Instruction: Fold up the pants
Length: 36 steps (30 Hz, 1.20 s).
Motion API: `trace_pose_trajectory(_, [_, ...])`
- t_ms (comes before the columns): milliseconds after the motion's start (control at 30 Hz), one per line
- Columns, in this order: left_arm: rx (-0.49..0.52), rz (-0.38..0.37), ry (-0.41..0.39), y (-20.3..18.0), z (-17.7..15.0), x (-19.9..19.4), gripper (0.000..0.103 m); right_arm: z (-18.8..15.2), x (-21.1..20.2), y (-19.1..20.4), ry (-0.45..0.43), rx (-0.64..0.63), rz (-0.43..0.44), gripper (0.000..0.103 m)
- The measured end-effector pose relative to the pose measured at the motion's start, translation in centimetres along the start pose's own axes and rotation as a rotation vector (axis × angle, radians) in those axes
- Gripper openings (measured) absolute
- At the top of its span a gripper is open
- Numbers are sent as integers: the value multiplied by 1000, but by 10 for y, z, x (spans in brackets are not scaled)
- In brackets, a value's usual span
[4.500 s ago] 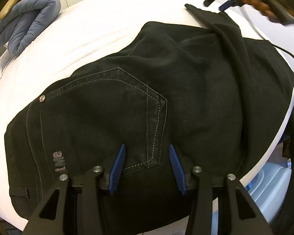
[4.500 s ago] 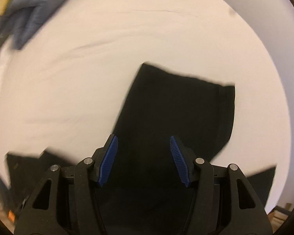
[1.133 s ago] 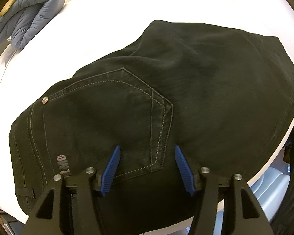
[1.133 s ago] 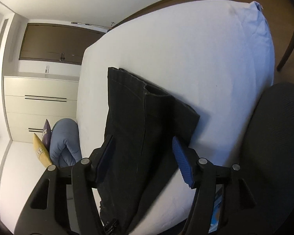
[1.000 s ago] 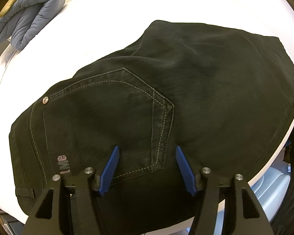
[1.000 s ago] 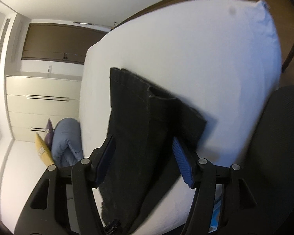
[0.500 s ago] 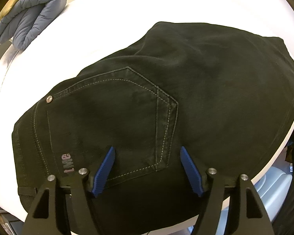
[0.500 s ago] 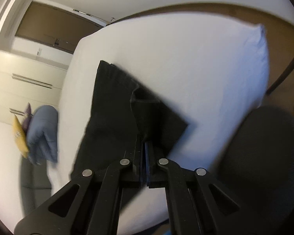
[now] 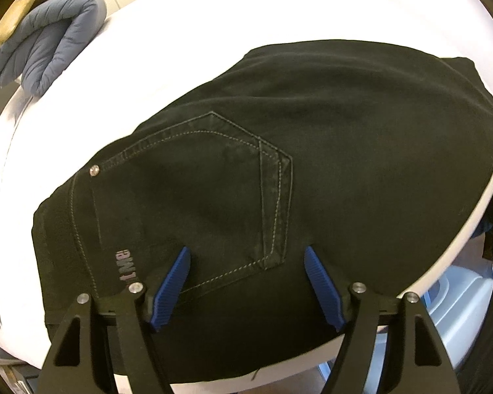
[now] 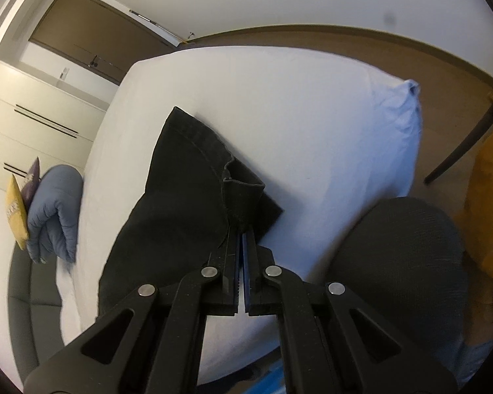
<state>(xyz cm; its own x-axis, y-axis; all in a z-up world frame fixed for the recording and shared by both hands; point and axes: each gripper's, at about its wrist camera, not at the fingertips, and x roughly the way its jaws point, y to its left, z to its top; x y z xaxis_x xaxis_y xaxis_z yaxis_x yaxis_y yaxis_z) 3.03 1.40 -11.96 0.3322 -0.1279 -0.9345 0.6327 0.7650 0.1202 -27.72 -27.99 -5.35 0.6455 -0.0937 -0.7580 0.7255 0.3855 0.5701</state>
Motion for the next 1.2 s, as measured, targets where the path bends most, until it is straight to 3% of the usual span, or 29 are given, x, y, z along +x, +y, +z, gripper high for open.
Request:
trace_pose_trajectory(200, [-54,-23,11,11,-9,7,81,4,31,-11,45,38,-16,0])
trace_pose_trajectory(300, [-43,-7,8,10,-13,5,81,10,27,-12,50,25,24,1])
trace_pose_trajectory(433, [-49,-3,-1,10,-20,2,81,16,16,12,2,-123,11,1])
trace_pose_trajectory(600, [-65,-14,-7,12,-25,3,81,24,34,48,-9,-345,-84,1])
trace_pose_trajectory(667, [-76,-19,-7,13,-27,5,82,28,52,40,77,-298,-86,1])
trace_pose_trajectory(800, [-77,-21,-10,22,-32,8,82,37,42,19,137,-159,-21,5])
trace_pose_trajectory(867, [-77,-22,-8,24,-33,9,83,38,29,10,146,-140,-62,13])
trace_pose_trajectory(900, [-76,-22,-7,23,-32,10,84,40,25,7,141,-135,-95,34])
trace_pose_trajectory(933, [-76,-22,-7,23,-32,10,84,44,18,-2,119,-105,-146,62])
trace_pose_trajectory(1000, [-77,-22,-6,23,-31,11,85,52,3,-14,40,-29,-190,65])
trace_pose_trajectory(1067, [-79,-18,-4,23,-32,11,86,67,-4,-10,-8,-24,-176,65])
trace_pose_trajectory(1200, [-82,-9,3,18,-29,10,86,91,14,56,-16,-255,-50,65])
